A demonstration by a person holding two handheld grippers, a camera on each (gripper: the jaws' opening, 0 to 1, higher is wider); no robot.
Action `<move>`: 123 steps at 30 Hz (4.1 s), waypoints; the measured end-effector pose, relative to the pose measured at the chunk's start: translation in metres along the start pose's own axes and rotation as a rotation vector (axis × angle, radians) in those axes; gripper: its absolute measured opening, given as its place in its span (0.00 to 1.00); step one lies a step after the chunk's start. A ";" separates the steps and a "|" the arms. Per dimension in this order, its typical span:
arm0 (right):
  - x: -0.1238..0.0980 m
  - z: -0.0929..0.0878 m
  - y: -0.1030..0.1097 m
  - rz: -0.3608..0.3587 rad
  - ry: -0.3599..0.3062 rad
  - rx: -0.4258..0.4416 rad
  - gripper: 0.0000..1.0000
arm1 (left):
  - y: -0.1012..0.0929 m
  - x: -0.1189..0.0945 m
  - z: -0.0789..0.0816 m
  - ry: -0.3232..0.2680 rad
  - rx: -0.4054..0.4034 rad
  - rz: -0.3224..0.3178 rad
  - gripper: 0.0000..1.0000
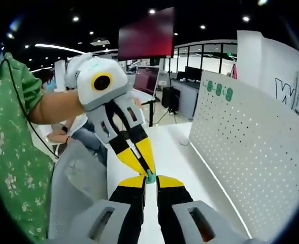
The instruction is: Insert the hook assembly into the mounting plate slot until the hook locks in place.
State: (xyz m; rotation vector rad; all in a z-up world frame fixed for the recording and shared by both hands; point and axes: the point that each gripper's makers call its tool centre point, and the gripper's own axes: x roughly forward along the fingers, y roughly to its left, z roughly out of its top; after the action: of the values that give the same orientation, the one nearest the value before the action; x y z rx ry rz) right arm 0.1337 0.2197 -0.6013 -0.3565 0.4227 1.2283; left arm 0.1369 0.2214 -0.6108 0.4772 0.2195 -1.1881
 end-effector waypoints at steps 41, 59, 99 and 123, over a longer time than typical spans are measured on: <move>-0.022 0.063 0.000 0.038 -0.362 0.190 0.23 | 0.032 -0.054 0.077 -0.673 -0.499 0.070 0.02; -0.025 0.060 -0.003 0.117 -0.392 0.505 0.10 | 0.032 -0.057 0.072 -0.602 -0.285 0.215 0.02; -0.028 0.064 -0.014 0.015 -0.378 0.448 0.00 | 0.032 -0.044 0.065 -0.483 -0.102 0.280 0.02; -0.022 0.060 -0.020 -0.005 -0.350 0.496 0.00 | 0.027 -0.038 0.065 -0.373 0.095 0.367 0.02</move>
State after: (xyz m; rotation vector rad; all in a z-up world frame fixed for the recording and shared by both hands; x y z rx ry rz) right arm 0.1538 0.2243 -0.5371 0.2790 0.4053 1.1094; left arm 0.1424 0.2311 -0.5318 0.3507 -0.2387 -0.9071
